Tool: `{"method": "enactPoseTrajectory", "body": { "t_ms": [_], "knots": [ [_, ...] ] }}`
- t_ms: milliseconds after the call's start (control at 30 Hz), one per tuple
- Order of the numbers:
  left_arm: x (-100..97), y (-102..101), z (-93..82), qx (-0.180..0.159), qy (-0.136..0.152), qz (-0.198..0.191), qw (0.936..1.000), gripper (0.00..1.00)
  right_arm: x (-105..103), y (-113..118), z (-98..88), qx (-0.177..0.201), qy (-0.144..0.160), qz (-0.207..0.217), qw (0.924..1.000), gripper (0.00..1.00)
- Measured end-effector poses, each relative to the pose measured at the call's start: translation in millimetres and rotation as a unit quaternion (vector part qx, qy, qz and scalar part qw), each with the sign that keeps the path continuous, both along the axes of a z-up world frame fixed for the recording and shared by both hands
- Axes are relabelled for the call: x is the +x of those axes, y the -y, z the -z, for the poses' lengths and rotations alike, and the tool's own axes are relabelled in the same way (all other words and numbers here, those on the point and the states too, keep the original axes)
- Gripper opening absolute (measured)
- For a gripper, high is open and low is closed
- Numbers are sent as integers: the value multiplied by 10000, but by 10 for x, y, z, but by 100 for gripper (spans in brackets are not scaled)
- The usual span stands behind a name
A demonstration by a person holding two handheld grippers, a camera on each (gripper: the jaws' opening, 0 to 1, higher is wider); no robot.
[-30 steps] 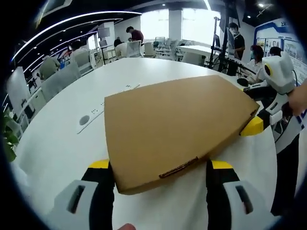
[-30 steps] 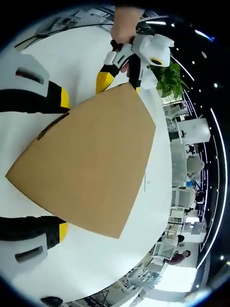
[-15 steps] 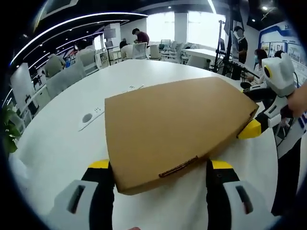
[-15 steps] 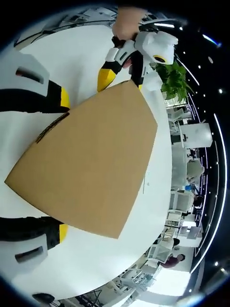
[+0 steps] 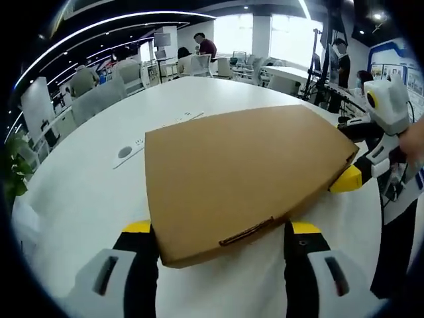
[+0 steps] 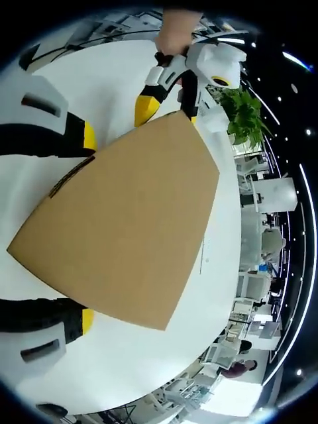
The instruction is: Operate the shoe box by opening the lid, removing the specified soft item, and placing it in the target area until the item is outside and the box remains undamaged.
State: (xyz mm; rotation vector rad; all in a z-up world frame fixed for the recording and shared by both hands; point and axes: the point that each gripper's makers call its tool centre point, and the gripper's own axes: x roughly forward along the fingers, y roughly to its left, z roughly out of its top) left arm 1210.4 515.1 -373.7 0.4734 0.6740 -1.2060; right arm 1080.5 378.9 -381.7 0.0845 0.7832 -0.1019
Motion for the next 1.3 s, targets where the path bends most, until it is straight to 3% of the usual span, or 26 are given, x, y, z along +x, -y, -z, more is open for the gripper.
{"method": "enactPoseTrajectory", "body": {
  "t_ms": [233,500,800,1033,1300],
  "knots": [
    [-50,-19,1,-87,63,-42,9999,78,-18,2,9,30,-37,-87,10000,89],
    [-72,-34,25,256,-58,-268,9993,79,-23,11,14,92,-269,-186,9994,89],
    [-222,-100,36,318,-38,-624,9975,82,-45,-7,4,26,-66,-406,9992,89],
    [-248,-159,19,96,-237,-756,9968,80,-54,5,6,54,-241,-619,9978,90],
    [-313,-175,6,33,-229,-825,9963,79,-62,-7,37,41,-225,-691,9974,90]
  ]
}}
